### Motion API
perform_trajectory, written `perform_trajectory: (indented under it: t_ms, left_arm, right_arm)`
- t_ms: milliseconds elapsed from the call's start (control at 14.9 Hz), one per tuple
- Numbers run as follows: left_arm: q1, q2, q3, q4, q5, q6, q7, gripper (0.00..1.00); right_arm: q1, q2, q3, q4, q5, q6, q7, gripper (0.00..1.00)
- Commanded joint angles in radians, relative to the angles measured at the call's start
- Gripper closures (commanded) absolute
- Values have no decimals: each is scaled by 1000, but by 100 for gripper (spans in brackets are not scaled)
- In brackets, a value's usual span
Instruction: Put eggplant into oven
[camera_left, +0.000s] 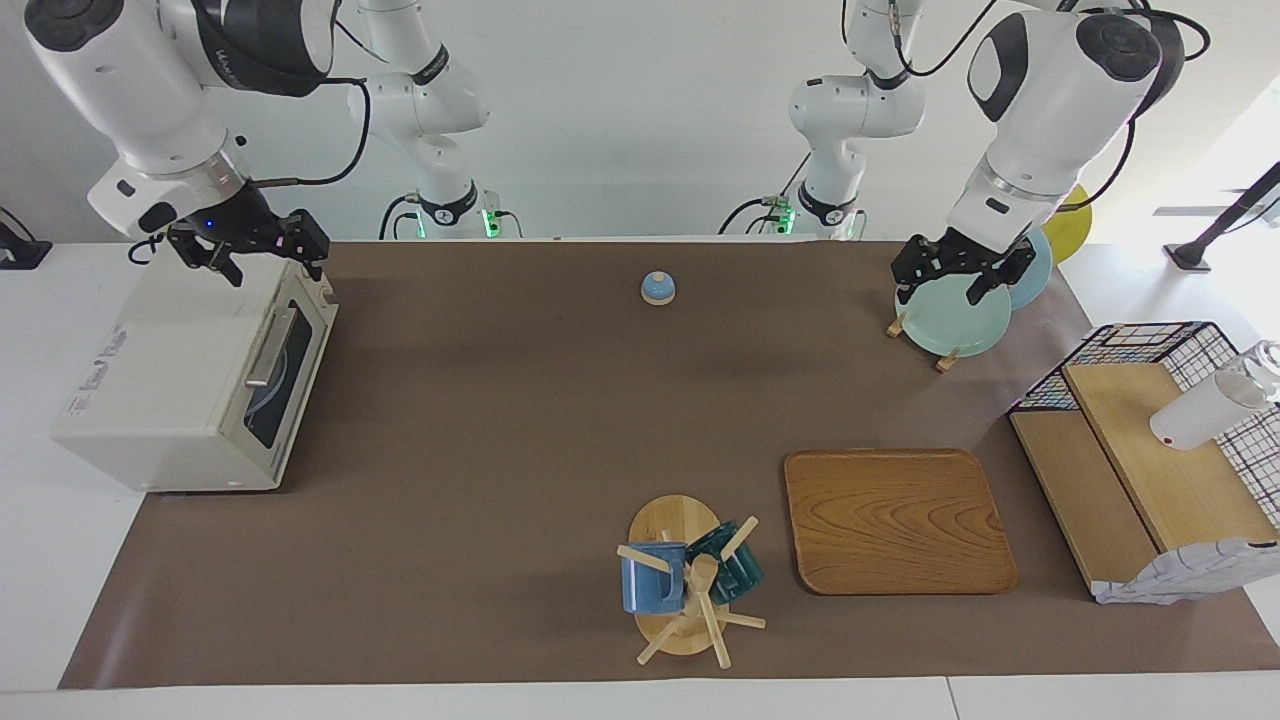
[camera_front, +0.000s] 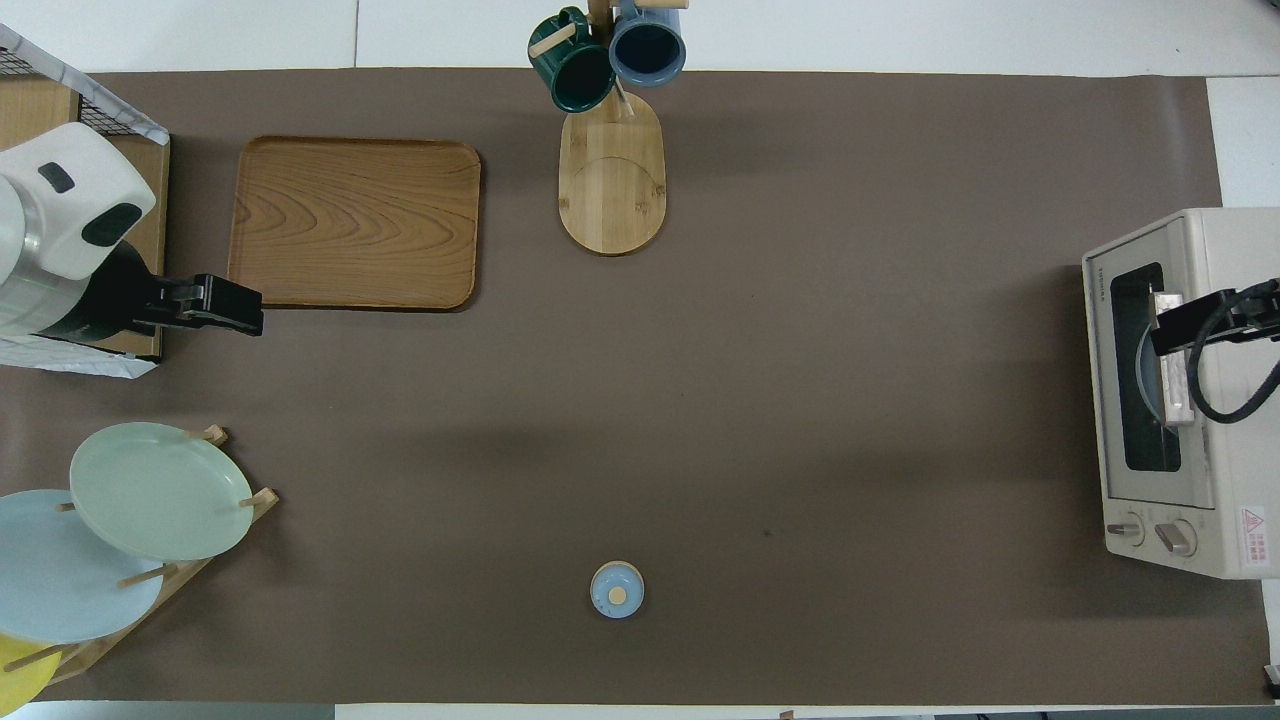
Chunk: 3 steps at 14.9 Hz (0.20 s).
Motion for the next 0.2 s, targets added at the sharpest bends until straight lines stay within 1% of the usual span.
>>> perform_trajectory:
  t_ms: [0, 134]
  left_arm:
    - [0, -17, 2, -8, 10, -6, 1, 0]
    - [0, -17, 2, -8, 10, -6, 1, 0]
  right_arm:
    - [6, -7, -4, 1, 28, 9, 16, 0]
    - [8, -7, -4, 1, 30, 7, 16, 0]
